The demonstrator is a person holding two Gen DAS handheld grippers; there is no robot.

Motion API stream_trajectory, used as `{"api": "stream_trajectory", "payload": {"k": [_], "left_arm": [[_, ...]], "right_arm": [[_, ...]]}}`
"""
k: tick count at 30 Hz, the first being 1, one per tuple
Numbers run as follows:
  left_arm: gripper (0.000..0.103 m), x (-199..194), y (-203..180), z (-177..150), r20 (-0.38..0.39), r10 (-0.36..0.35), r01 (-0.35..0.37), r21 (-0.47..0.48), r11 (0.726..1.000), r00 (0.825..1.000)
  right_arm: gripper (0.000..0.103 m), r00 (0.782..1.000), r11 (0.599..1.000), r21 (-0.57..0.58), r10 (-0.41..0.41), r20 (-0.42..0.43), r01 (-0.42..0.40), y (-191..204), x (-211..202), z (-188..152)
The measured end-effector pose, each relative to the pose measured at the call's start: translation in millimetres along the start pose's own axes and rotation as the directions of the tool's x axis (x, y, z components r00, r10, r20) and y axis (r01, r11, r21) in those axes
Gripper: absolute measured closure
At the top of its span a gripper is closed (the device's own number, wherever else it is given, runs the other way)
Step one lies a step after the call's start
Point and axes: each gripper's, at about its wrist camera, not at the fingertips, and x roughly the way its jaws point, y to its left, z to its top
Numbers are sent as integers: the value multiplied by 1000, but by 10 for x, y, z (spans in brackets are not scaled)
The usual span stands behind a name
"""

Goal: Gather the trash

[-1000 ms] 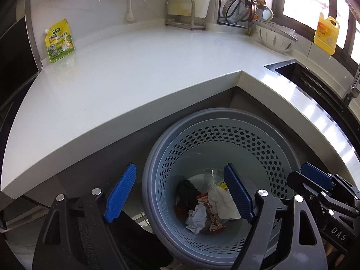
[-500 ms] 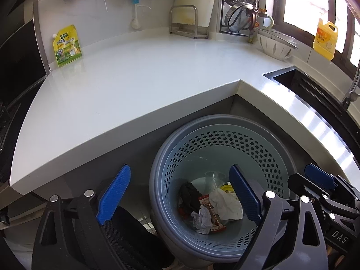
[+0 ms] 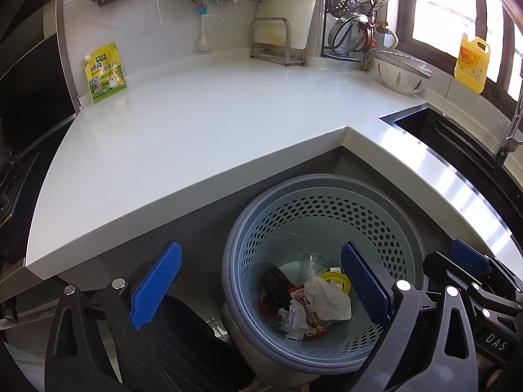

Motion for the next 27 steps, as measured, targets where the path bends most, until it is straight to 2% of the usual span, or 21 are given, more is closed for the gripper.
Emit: {"api": "stream_trajectory", "payload": {"k": [11,27], "left_arm": [[6,-81,-24,-9,11,19,-19,10,1000,1000],[6,-40,-24,-24,-12,29,-29,10,1000,1000]], "right_arm": [[29,1000,1000,0,0,17,0,16,-72,-4],[28,1000,1000,8,2,17,-2,10,-82,-4]]}}
